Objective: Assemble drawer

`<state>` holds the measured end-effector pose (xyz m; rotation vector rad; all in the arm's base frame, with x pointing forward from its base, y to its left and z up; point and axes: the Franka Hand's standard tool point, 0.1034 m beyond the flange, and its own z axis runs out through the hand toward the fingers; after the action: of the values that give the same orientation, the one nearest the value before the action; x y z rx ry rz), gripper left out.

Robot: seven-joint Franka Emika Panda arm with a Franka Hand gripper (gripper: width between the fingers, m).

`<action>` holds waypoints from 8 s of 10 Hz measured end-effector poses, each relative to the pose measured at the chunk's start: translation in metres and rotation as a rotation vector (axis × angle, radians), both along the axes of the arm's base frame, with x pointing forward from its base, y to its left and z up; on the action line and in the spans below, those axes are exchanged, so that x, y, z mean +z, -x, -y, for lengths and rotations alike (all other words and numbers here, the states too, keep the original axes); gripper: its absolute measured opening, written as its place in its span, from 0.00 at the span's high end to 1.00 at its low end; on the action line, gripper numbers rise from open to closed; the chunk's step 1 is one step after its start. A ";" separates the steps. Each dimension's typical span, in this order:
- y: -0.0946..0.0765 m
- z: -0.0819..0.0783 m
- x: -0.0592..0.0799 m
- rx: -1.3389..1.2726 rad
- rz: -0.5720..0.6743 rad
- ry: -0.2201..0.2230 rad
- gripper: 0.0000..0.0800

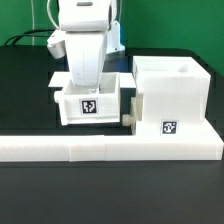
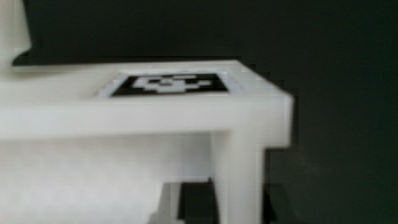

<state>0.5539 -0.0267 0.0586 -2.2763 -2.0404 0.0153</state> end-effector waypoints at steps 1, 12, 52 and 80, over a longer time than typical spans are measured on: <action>-0.002 0.000 -0.001 -0.001 0.028 0.001 0.95; -0.001 0.005 -0.008 0.075 0.037 0.014 0.95; 0.003 -0.024 -0.008 0.036 0.026 0.093 0.95; 0.005 -0.037 -0.004 0.066 0.035 0.088 0.95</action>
Offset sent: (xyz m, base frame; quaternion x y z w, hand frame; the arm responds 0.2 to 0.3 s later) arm -0.0003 0.0129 -0.0061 -0.0133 -0.0168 -0.1443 0.9893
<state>0.5491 0.0100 0.0547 -2.2736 -2.1734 0.0714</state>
